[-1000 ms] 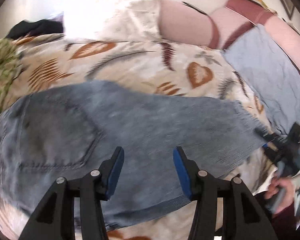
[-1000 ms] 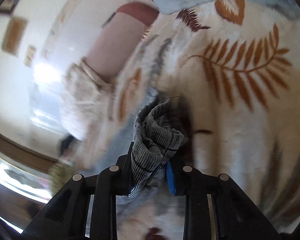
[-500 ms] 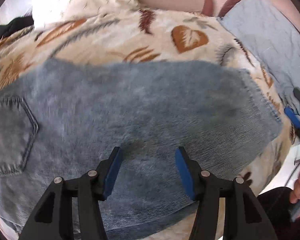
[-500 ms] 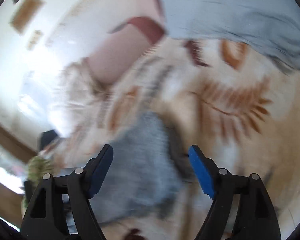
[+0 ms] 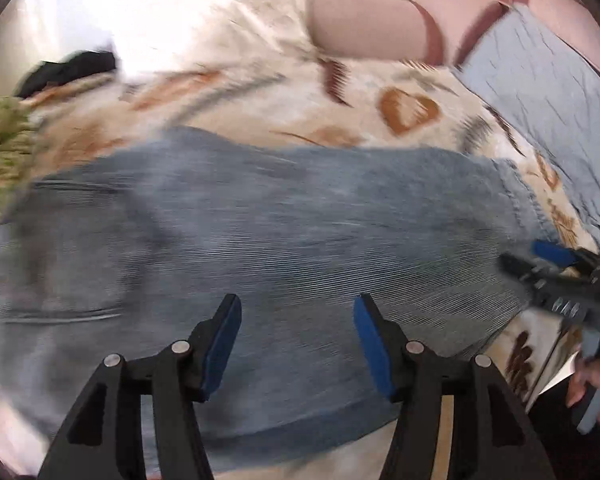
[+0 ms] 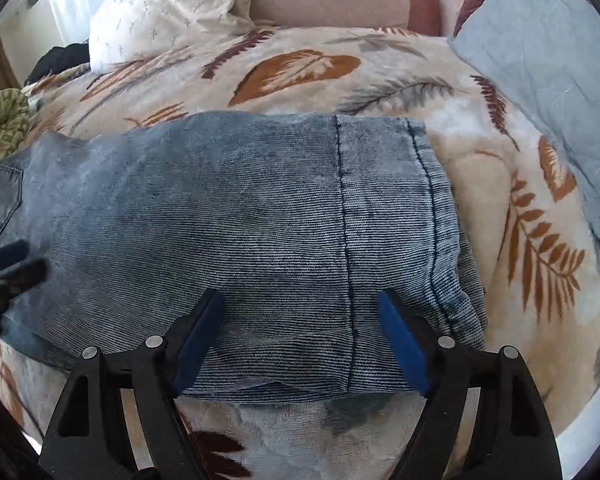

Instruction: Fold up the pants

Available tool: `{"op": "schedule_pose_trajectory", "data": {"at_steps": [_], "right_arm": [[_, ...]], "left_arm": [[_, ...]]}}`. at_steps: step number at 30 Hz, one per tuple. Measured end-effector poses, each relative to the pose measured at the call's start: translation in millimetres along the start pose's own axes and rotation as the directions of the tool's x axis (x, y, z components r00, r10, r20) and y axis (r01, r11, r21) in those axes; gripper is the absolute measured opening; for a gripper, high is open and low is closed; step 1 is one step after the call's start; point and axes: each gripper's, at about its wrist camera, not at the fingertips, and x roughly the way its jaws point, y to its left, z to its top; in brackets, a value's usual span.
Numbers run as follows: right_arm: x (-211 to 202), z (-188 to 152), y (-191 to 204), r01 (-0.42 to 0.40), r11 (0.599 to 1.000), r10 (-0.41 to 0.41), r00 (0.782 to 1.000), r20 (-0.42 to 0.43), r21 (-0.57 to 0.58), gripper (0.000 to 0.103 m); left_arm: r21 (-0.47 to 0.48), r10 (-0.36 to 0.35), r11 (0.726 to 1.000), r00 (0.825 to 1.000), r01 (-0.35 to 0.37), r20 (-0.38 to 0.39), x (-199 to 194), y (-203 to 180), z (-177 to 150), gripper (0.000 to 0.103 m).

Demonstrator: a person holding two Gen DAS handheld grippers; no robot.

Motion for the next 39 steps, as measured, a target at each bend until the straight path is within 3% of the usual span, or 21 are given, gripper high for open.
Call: {"op": "schedule_pose_trajectory", "data": {"at_steps": [3,5,8,9,11,13,16,19,22,24,29,30,32,36,38,39], "right_arm": [[-26,3,3,-0.006,1.0,0.007,0.994,0.106,-0.006,0.079],[-47,6,16,-0.067,0.997,0.074,0.982,0.175,-0.048,0.081],[-59,10,50,-0.213,0.972,0.229,0.957,0.178,-0.105,0.081],[-56,11,62,-0.224,0.967,0.242,0.957,0.162,-0.121,0.081],[-52,12,84,-0.229,0.961,0.25,0.959,0.136,-0.153,0.081],[-45,10,109,-0.252,0.948,0.273,0.958,0.09,-0.193,0.081],[-28,5,134,-0.252,0.929,0.27,0.962,0.031,-0.271,0.081],[-13,-17,157,-0.296,0.898,0.28,0.955,-0.096,-0.324,0.084],[-21,-36,170,-0.207,0.89,0.205,0.978,-0.048,-0.407,0.085],[-23,-33,163,-0.244,0.896,0.23,0.97,-0.081,-0.371,0.085],[-29,-32,156,-0.267,0.881,0.238,0.964,-0.121,-0.39,0.083],[-34,-28,153,-0.303,0.873,0.276,0.953,-0.125,-0.382,0.082],[-49,-9,142,-0.425,0.85,0.416,0.904,-0.1,-0.31,0.081],[-51,41,125,-0.577,0.802,0.572,0.817,-0.077,-0.155,0.081],[-46,72,118,-0.658,0.749,0.656,0.753,-0.061,-0.07,0.082],[-40,94,118,-0.712,0.702,0.711,0.701,-0.057,-0.016,0.082]], "left_arm": [[-0.047,0.106,0.993,0.994,-0.104,0.035,-27,49,-14,0.063],[-0.099,0.184,0.979,0.982,-0.18,0.032,-37,83,-22,0.064],[-0.207,0.259,0.945,0.966,-0.255,-0.007,-43,136,-34,0.064],[-0.244,0.267,0.933,0.963,-0.265,-0.025,-43,152,-38,0.064],[-0.307,0.207,0.927,0.977,-0.215,-0.057,-38,173,-47,0.064],[-0.33,0.217,0.914,0.972,-0.236,-0.093,-31,181,-59,0.068],[-0.328,0.205,0.92,0.977,-0.215,-0.065,-33,183,-72,0.068],[-0.31,0.198,0.928,0.978,-0.206,-0.058,-36,182,-81,0.068],[-0.312,0.184,0.929,0.98,-0.198,-0.075,-37,184,-92,0.07],[-0.327,0.15,0.928,0.982,-0.179,-0.112,-32,187,-103,0.07],[-0.318,0.154,0.936,0.988,-0.153,-0.022,-59,183,-110,0.066],[-0.308,0.168,0.938,0.986,-0.16,0.002,-66,181,-106,0.066],[-0.292,0.185,0.943,0.981,-0.158,0.064,-80,176,-96,0.066],[-0.233,0.15,0.966,0.975,-0.109,0.166,-91,154,-61,0.066],[-0.205,0.111,0.976,0.981,-0.078,0.158,-80,142,-48,0.066],[-0.196,0.088,0.979,0.985,-0.057,0.151,-70,137,-43,0.066]]}}
